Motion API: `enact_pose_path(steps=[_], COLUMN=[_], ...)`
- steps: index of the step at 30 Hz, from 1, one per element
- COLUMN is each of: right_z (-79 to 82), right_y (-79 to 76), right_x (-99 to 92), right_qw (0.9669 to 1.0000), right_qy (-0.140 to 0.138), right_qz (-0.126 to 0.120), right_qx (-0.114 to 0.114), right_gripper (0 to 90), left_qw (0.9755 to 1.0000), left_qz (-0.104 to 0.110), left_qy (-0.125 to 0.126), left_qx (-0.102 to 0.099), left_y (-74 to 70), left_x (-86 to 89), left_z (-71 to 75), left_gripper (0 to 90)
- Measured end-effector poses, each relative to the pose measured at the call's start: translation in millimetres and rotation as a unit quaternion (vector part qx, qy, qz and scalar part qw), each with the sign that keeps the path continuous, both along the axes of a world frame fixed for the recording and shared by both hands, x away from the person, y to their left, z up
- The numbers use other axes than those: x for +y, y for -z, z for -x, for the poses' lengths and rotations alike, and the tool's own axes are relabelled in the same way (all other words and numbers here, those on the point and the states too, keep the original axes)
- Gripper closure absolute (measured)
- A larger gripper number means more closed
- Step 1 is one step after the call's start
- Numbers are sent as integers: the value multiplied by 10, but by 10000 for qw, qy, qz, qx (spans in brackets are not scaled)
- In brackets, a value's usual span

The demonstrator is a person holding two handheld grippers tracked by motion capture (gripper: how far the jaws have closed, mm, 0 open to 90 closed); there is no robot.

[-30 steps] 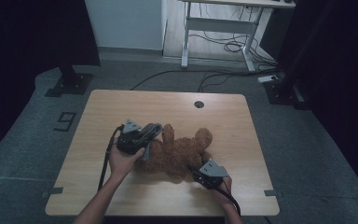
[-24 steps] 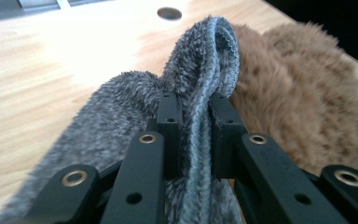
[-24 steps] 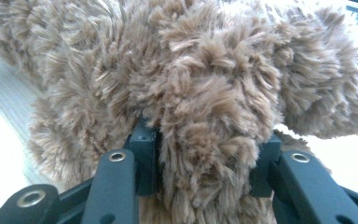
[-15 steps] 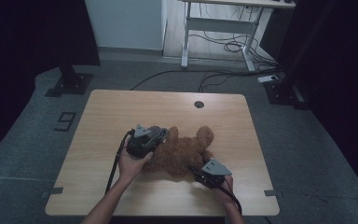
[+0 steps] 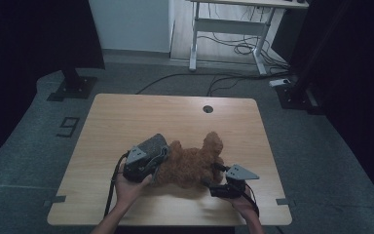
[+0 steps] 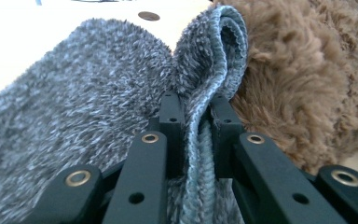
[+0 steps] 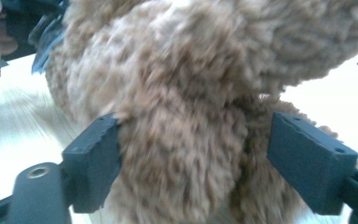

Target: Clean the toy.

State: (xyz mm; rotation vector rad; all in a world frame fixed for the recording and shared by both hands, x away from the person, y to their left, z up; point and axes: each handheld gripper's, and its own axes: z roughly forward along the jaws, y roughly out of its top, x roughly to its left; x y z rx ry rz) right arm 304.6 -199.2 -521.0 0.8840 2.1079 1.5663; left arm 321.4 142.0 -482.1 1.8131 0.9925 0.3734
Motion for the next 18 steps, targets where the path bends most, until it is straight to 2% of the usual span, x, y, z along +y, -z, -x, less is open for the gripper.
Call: enact_pose_path(steps=[5,7,9,10,11,13,14,18], right_z=[-31,-47,-55,-54,-56,-54,-51,-42], right_y=[-65,-43,13,52,72,115,131,153], right_x=[169,278,389,430,438,414,406,422], right_qw=[9999,9993,9983,9972,9969,9969,9962,9947], right_qy=[-155,-294,-262,-202,-176,-128,-75,67], right_qz=[19,177,503,703,759,771,867,997], right_qx=[67,123,156,127,116,63,-32,-242], right_gripper=[130,125,116,139,158,237,286,369], left_qw=[9998,9996,9994,9994,9994,9994,9994,9996], left_qz=[177,263,332,338,325,325,312,254], left_qy=[41,33,31,34,44,89,101,103], left_qx=[-3,-16,-56,-69,-89,-76,-78,-61], left_y=[44,71,112,120,125,122,121,100], left_x=[41,52,49,46,36,12,2,-21], left_z=[126,179,239,256,278,304,310,305], left_gripper=[782,783,783,784,784,784,784,782])
